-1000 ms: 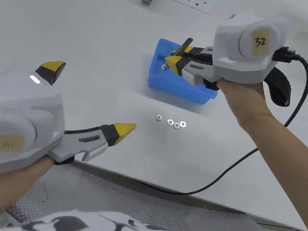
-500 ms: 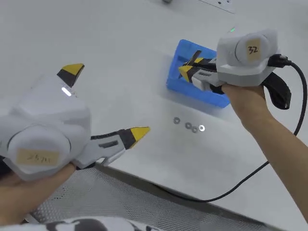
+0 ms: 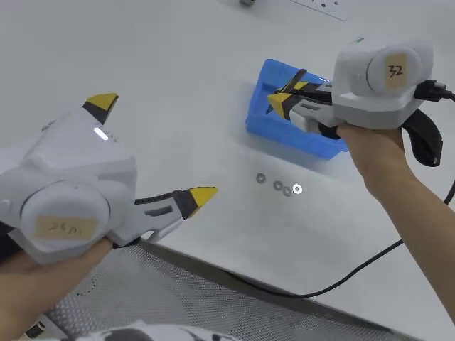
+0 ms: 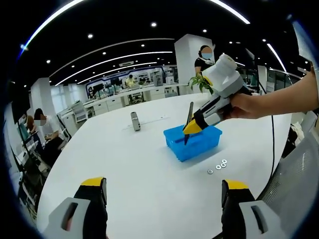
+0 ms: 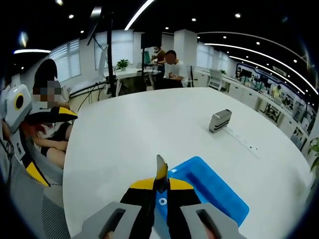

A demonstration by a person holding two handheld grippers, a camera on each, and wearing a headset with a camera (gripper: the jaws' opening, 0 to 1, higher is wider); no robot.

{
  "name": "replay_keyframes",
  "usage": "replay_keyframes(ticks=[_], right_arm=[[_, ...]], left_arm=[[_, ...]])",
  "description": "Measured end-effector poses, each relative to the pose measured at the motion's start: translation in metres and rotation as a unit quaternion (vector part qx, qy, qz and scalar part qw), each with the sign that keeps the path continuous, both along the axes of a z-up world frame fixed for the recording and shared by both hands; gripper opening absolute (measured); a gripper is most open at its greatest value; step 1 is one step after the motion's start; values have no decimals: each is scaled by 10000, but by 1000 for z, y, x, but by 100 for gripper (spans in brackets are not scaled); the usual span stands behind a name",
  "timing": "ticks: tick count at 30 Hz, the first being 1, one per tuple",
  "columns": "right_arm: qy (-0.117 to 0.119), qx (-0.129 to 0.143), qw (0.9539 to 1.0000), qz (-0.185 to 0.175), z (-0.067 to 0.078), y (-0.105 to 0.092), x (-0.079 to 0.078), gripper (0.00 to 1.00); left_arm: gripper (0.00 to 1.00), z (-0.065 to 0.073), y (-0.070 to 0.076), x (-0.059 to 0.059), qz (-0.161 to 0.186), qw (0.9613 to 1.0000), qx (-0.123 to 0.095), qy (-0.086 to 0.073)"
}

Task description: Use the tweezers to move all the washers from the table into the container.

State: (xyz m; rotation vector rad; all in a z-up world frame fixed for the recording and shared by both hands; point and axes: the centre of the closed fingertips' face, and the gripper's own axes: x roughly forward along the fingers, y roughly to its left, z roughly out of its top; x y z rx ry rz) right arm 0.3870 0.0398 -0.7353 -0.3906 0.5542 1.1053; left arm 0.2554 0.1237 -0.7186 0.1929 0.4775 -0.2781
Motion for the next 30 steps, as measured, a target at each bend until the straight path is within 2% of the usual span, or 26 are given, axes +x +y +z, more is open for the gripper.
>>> replay_keyframes(ticks=[7, 15, 20, 21, 30], right_arm=[[-87, 77, 9999, 10, 16, -9, -23, 4], [31, 8, 10000, 4, 12, -18, -45, 4], [119, -81, 9999, 32, 0, -20, -58, 4], [204, -87, 9998, 26, -4, -21, -61, 4], [471, -148, 9988, -15, -30, -21, -75, 4]], left_arm=[[99, -1, 0, 0, 0, 10000, 26, -3], [99, -1, -2, -1, -40, 10000, 50, -10], [99, -1, -2, -2, -39, 10000, 79, -3], [99, -1, -2, -2, -39, 10000, 79, 2], [99, -1, -1, -3, -26, 10000, 93, 25]])
